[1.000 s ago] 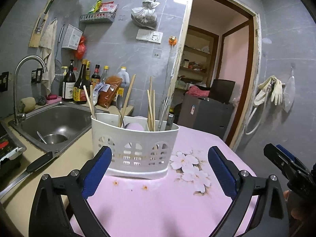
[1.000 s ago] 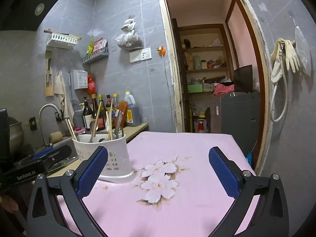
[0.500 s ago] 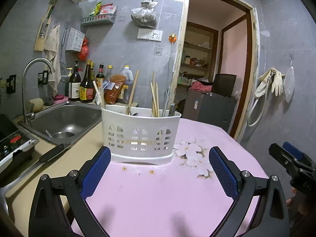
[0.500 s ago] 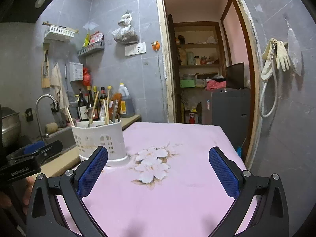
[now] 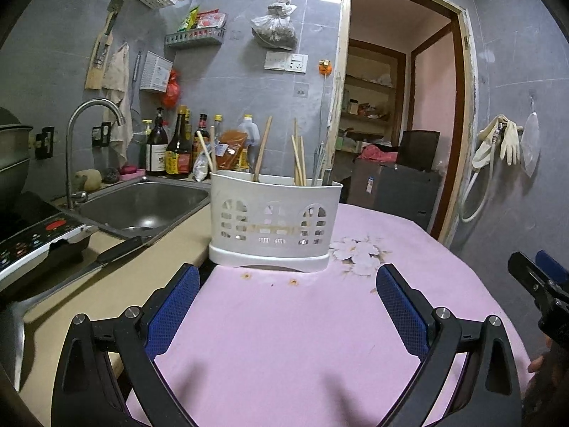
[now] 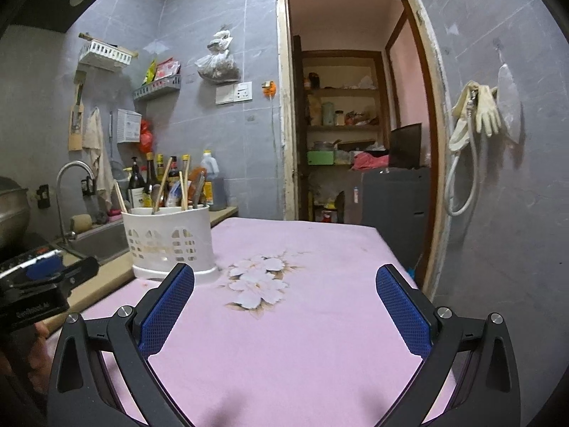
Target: Organize utensils
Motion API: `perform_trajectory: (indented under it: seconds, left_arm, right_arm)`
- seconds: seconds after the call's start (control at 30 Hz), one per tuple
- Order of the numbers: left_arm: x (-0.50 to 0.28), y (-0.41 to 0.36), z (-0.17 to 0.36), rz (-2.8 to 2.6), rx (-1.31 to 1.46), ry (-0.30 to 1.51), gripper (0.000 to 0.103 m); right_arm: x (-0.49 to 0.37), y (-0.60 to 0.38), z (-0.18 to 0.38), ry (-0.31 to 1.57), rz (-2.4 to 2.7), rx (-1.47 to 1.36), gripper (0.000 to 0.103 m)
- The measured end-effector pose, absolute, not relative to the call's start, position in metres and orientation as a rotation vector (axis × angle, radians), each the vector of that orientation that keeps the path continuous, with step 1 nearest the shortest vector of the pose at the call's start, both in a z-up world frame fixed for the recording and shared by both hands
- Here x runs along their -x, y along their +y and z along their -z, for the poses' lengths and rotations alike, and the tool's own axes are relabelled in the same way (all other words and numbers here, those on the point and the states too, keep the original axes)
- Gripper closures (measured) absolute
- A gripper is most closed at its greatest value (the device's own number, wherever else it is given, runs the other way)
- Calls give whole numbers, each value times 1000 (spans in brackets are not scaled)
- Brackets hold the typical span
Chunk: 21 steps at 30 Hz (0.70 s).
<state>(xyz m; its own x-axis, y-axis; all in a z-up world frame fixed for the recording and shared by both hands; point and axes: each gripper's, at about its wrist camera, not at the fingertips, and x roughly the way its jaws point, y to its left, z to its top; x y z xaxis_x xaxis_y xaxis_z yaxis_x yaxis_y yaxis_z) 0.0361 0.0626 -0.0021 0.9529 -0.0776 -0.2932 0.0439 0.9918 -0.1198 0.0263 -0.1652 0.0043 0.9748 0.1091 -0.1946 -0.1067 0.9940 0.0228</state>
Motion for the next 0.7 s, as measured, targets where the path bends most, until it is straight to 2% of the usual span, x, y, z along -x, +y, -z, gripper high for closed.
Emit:
perform_trajectory:
  seconds: [0.7]
  left_arm:
    - [-16,54,19,11,59,263,5]
  right_arm:
    - [-6,-165,10,156,-42,11,0]
